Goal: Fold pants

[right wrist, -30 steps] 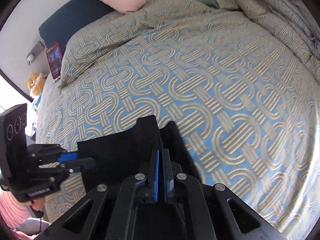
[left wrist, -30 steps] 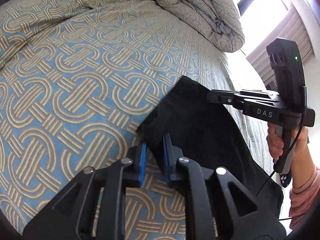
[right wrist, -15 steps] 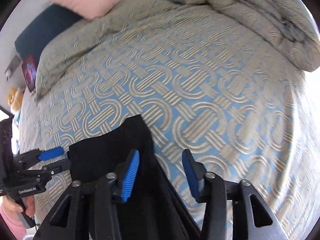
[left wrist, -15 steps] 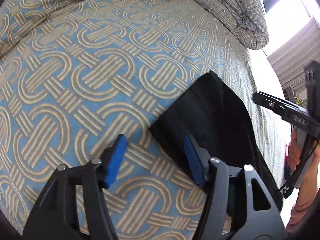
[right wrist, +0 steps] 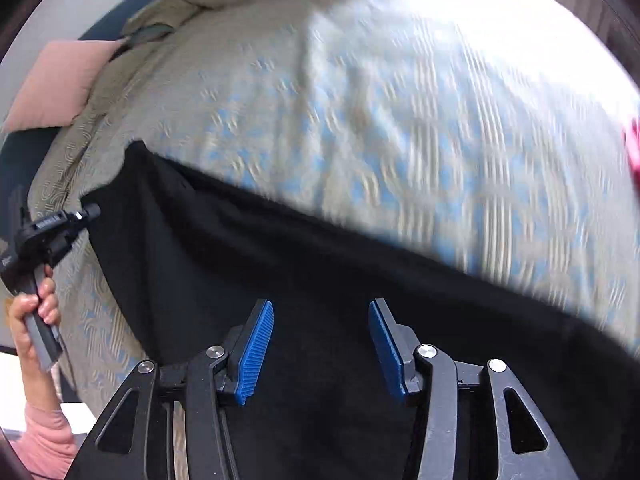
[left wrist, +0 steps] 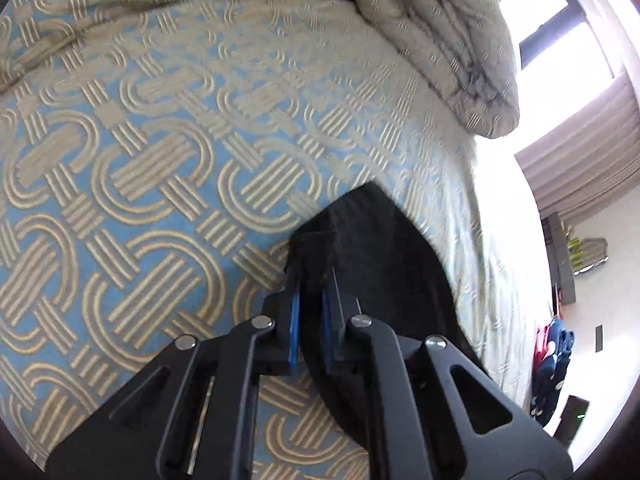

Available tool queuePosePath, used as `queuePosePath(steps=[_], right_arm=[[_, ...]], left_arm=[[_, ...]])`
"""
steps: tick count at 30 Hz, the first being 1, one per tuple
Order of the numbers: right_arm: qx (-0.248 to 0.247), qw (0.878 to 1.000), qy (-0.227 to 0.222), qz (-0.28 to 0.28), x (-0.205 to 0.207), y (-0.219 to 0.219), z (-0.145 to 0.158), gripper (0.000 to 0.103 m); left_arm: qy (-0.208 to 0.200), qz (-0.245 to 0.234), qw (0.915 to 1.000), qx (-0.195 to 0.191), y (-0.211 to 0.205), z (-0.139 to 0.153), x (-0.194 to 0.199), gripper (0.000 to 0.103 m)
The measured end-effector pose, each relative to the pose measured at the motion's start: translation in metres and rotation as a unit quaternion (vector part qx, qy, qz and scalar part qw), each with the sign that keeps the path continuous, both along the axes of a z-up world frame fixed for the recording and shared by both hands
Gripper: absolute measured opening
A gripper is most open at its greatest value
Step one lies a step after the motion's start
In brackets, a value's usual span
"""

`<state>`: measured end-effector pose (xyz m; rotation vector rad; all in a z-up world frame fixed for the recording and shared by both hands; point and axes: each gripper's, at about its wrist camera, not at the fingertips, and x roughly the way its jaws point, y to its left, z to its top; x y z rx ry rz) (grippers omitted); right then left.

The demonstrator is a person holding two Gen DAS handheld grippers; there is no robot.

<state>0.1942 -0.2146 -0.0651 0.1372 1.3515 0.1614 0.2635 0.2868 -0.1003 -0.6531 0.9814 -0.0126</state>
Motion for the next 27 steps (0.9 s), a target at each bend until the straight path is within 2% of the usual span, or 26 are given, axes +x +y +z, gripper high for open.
queuePosePath(steps=[2, 4, 6, 7, 10, 12, 15, 16, 17, 18, 19, 20, 21, 23, 24, 25, 26, 27], right_arm=[[-0.039, 0.999, -0.006, -0.006, 0.001, 0.001, -0.012, 0.044], [-0.099, 0.994, -0.042, 0.012, 0.013, 0.007, -0.016, 0.044], [-0.144, 0.987, -0.062, 0.040, 0.027, 0.018, -0.019, 0.046], [-0.146, 0.985, -0.067, 0.060, 0.033, 0.026, -0.018, 0.046], [-0.097, 0.982, -0.085, 0.139, 0.039, 0.047, -0.005, 0.047], [-0.108, 0.976, -0.092, 0.163, 0.044, 0.059, -0.002, 0.047], [-0.082, 0.976, -0.080, 0.184, 0.046, 0.078, -0.006, 0.047], [-0.093, 0.974, -0.080, 0.190, 0.047, 0.084, -0.012, 0.046], [-0.124, 0.970, -0.087, 0.189, 0.048, 0.086, -0.019, 0.044], [-0.181, 0.962, -0.094, 0.183, 0.054, 0.089, -0.029, 0.046], [-0.213, 0.954, -0.108, 0.179, 0.060, 0.091, -0.036, 0.052], [-0.214, 0.954, -0.124, 0.169, 0.066, 0.091, -0.035, 0.053], [-0.212, 0.956, -0.127, 0.158, 0.069, 0.090, -0.031, 0.053], [-0.224, 0.956, -0.143, 0.126, 0.077, 0.090, -0.017, 0.051], [-0.231, 0.954, -0.152, 0.115, 0.077, 0.091, -0.008, 0.051], [-0.215, 0.958, -0.153, 0.113, 0.075, 0.090, -0.001, 0.051], [-0.183, 0.965, -0.147, 0.114, 0.073, 0.090, 0.005, 0.051], [-0.128, 0.976, -0.130, 0.117, 0.066, 0.089, 0.012, 0.051]], left_arm=[[-0.016, 0.000, 0.9998, 0.010, 0.002, 0.016, -0.009, 0.010], [-0.017, 0.000, 0.9991, 0.038, 0.002, 0.028, -0.017, 0.009], [-0.013, -0.005, 0.9989, 0.045, 0.004, 0.030, -0.021, 0.009], [-0.012, -0.005, 0.9987, 0.048, 0.003, 0.030, -0.022, 0.009], [-0.005, -0.004, 0.9980, 0.063, 0.001, 0.021, -0.020, 0.009], [0.003, 0.001, 0.9977, 0.067, 0.001, 0.011, -0.019, 0.009], [0.011, 0.003, 0.9976, 0.069, 0.001, -0.002, -0.021, 0.009], [0.016, 0.001, 0.9975, 0.069, 0.001, -0.007, -0.020, 0.009], [0.020, -0.001, 0.9976, 0.066, 0.001, -0.010, -0.019, 0.009], [0.024, -0.003, 0.9978, 0.062, 0.001, -0.014, -0.019, 0.010], [0.025, -0.003, 0.9978, 0.062, 0.001, -0.015, -0.019, 0.014], [0.025, -0.004, 0.9977, 0.063, 0.002, -0.016, -0.020, 0.014], [0.024, -0.005, 0.9978, 0.062, 0.001, -0.016, -0.020, 0.017], [0.026, -0.011, 0.9979, 0.057, 0.001, -0.018, -0.022, 0.030], [0.028, -0.013, 0.9981, 0.054, 0.001, -0.018, -0.022, 0.043], [0.031, -0.015, 0.9983, 0.046, 0.000, -0.020, -0.023, 0.056], [0.031, -0.016, 0.9988, 0.034, 0.000, -0.021, -0.025, 0.061], [0.030, -0.017, 0.9990, 0.027, -0.002, -0.022, -0.026, 0.069]])
